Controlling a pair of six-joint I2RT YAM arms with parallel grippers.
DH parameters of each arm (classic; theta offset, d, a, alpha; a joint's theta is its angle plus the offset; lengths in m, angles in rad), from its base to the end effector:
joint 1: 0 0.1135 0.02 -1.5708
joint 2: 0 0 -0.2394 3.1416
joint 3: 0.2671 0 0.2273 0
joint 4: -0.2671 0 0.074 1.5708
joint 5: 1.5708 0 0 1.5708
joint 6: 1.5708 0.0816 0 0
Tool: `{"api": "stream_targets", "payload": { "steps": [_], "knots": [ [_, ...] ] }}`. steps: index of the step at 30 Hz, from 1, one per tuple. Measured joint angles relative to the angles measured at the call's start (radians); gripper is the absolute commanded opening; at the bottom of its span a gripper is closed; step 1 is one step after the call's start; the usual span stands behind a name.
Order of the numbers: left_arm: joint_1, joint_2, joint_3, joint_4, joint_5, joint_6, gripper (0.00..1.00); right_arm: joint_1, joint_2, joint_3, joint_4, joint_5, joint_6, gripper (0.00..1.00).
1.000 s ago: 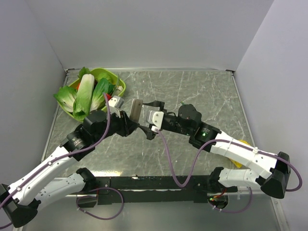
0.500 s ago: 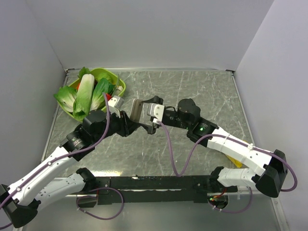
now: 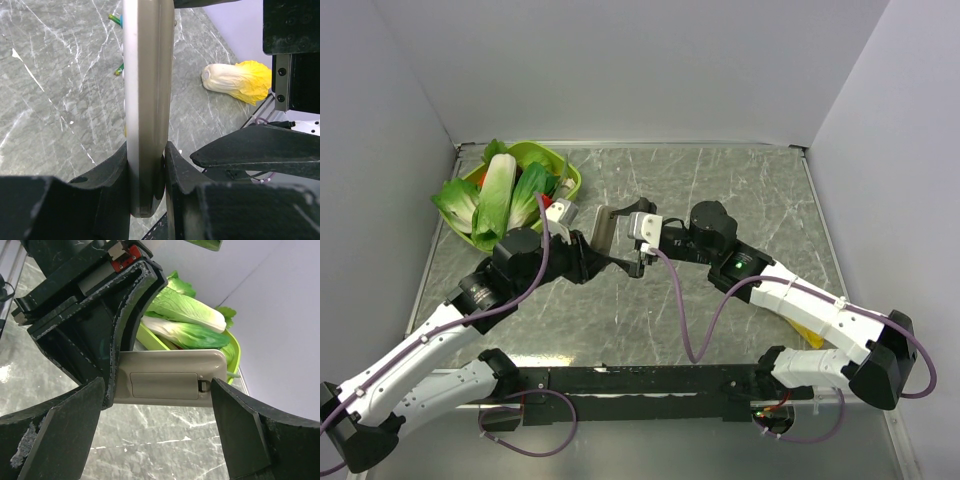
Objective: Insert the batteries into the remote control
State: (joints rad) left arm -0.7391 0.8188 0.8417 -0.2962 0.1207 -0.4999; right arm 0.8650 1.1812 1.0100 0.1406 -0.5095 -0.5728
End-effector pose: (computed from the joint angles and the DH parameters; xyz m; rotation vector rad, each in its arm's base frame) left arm 0.1586 -0.1578 0.3115 0.3222 1.9305 -0.9569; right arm 0.1646 0.2545 0.3523 -1.3445 0.9288 0.6319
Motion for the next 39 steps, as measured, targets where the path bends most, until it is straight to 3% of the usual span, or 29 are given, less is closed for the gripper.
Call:
{"api": "stream_targets", "payload": {
  "steps": [39],
  "knots": [
    [0.019, -0.019, 0.000, -0.005, -0.003, -0.029, 0.01, -0.002, 0.075, 0.099, -0.076, -0.022, 0.008, 0.88]
  ]
}}
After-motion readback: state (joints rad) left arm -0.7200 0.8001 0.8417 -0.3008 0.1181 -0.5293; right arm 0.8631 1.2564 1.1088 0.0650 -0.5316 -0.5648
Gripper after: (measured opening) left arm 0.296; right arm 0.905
